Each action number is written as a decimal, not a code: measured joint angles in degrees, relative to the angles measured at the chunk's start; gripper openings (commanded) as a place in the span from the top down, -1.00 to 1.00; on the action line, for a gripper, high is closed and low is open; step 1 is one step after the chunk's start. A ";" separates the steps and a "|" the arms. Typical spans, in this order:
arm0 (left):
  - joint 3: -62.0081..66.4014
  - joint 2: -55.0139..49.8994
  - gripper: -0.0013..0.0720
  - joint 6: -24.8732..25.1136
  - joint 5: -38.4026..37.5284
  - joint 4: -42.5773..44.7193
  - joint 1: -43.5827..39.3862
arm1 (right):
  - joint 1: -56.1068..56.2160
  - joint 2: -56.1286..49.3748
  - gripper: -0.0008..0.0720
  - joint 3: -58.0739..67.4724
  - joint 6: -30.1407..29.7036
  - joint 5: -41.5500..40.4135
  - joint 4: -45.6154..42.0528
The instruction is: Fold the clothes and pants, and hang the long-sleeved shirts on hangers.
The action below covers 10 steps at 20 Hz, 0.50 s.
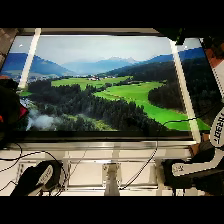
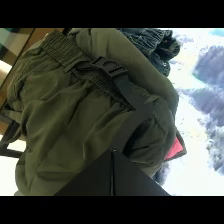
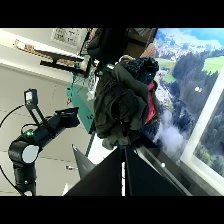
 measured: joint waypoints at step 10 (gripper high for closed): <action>-4.46 -0.02 0.93 0.52 -0.50 0.42 0.13 | 0.00 0.00 0.88 0.00 0.00 0.00 0.00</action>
